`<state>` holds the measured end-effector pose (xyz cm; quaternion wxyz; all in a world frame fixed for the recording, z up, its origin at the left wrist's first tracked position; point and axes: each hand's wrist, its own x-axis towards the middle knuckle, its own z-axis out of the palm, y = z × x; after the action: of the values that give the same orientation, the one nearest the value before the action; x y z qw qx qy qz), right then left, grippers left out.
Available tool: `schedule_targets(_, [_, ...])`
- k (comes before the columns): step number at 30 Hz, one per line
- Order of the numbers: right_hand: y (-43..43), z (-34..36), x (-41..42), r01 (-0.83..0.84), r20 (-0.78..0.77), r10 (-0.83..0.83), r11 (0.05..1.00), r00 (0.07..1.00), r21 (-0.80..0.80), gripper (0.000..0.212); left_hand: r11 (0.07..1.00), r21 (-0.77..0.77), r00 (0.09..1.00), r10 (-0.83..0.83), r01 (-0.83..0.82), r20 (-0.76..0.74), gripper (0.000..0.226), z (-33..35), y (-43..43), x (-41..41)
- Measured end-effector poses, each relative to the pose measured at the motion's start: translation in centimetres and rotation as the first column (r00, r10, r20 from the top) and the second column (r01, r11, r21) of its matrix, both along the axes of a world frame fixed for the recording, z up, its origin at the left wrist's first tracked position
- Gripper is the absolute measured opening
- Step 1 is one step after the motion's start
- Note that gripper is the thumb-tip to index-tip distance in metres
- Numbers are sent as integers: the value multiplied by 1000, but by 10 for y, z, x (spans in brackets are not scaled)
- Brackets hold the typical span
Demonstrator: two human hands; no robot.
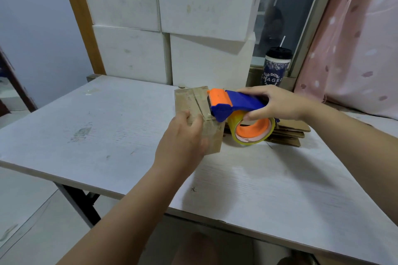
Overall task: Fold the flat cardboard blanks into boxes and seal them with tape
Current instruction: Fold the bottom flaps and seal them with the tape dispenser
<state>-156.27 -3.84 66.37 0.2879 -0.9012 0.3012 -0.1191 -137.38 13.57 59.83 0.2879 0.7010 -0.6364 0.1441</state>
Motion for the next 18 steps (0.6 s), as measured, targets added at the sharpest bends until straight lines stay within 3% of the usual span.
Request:
schedule_targets(3, [2, 2, 1, 7, -23, -7, 1000, 1000, -19, 69, 997, -77, 1000, 29, -30, -5, 25, -1, -12, -8])
schedule_targets(10, [4, 8, 4, 31, -90, -43, 991, 995, -132, 84, 1000, -16, 999, 13, -13, 47, 38, -6, -14, -13])
schedule_targets(13, [6, 9, 4, 33, -109, -50, 988, 993, -149, 92, 1000, -20, 1000, 8, -7, 23, 32, -7, -15, -13])
schedule_targets(18, [9, 14, 4, 32, -123, -58, 979, 991, -202, 87, 998, -55, 999, 38, -40, -27, 20, -6, -21, -12])
